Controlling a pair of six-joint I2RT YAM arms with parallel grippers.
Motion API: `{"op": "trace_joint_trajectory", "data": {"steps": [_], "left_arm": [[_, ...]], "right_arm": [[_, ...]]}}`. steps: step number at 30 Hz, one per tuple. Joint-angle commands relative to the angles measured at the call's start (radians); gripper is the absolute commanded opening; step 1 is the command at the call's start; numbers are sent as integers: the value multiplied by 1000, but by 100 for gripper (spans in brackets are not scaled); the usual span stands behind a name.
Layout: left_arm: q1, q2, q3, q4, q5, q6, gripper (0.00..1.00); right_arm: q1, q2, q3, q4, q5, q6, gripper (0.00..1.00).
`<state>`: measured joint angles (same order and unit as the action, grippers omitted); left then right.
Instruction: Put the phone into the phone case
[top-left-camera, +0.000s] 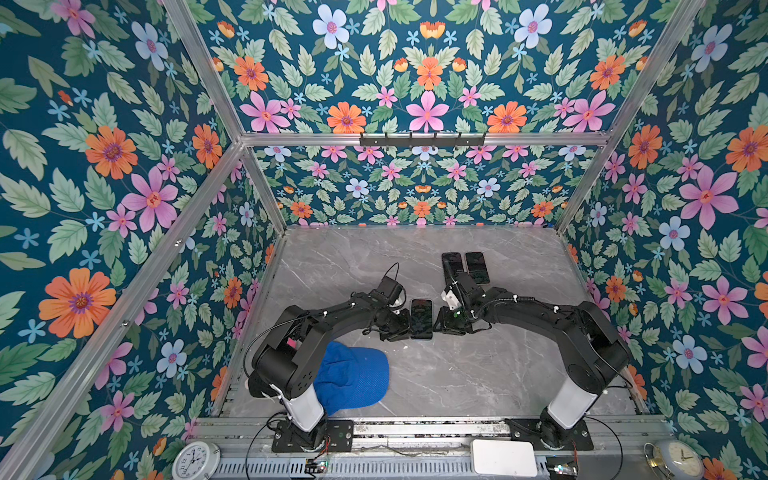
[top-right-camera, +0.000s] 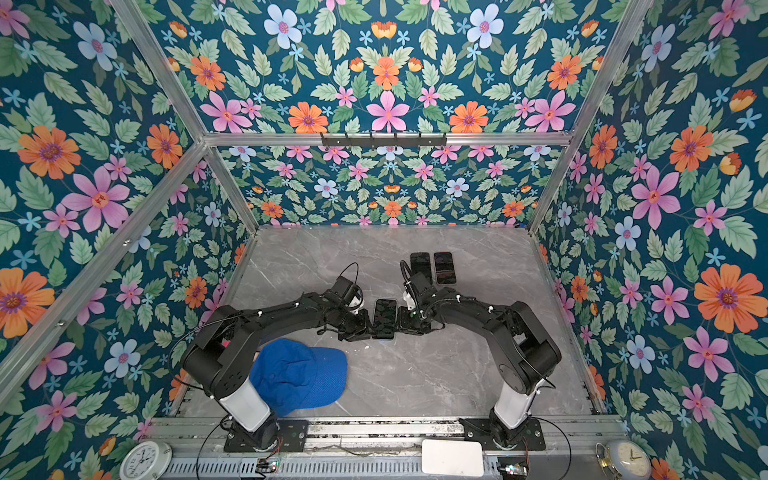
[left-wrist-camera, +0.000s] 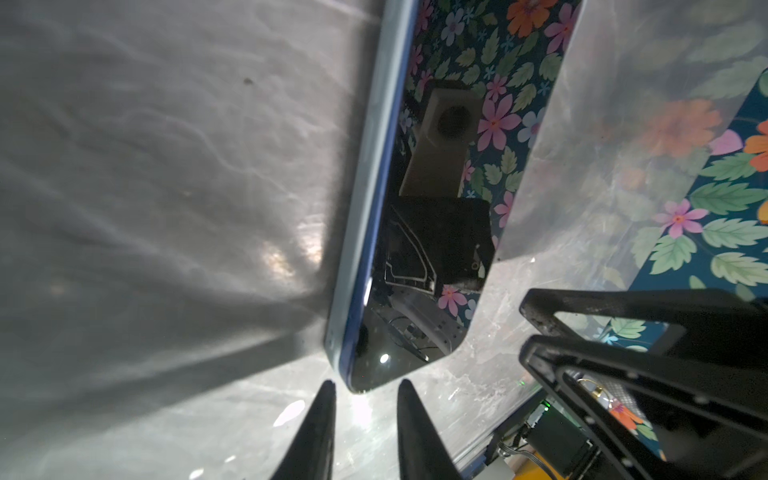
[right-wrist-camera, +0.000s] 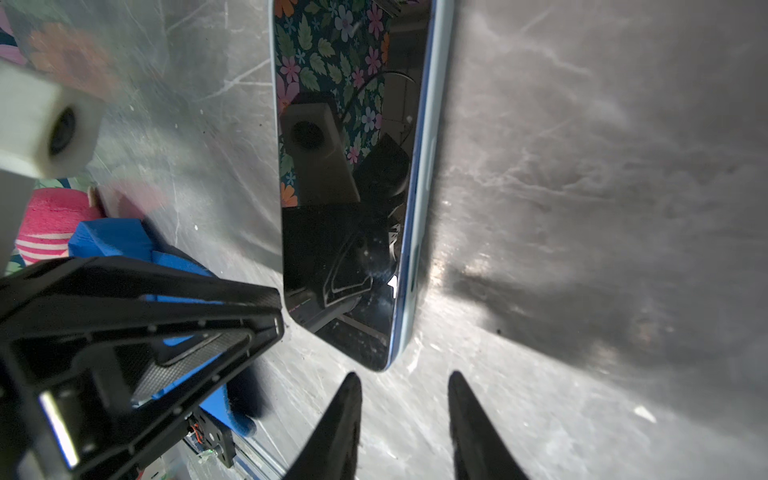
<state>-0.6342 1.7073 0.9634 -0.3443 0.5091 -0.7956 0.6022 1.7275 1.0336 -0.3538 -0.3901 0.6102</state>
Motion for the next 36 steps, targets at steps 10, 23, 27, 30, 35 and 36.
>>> {"op": "trace_joint_trajectory", "data": {"steps": [10, 23, 27, 30, 35, 36], "left_arm": [[-35, 36, 76, -126, -106, 56, 24], [-44, 53, 106, -165, -137, 76, 18], [-54, 61, 123, -165, -128, 75, 18], [-58, 66, 129, -175, -136, 76, 18], [-66, 70, 139, -193, -155, 73, 19], [-67, 69, 138, -193, -156, 73, 19]], "right_arm": [[1, -3, 1, 15, -12, 8, 36], [0, 8, 13, 20, -23, 8, 36], [1, 14, 17, 20, -26, 8, 36], [1, 13, 14, 18, -26, 8, 36], [0, 15, 16, 20, -27, 10, 35], [0, 16, 17, 19, -29, 10, 35]]}}
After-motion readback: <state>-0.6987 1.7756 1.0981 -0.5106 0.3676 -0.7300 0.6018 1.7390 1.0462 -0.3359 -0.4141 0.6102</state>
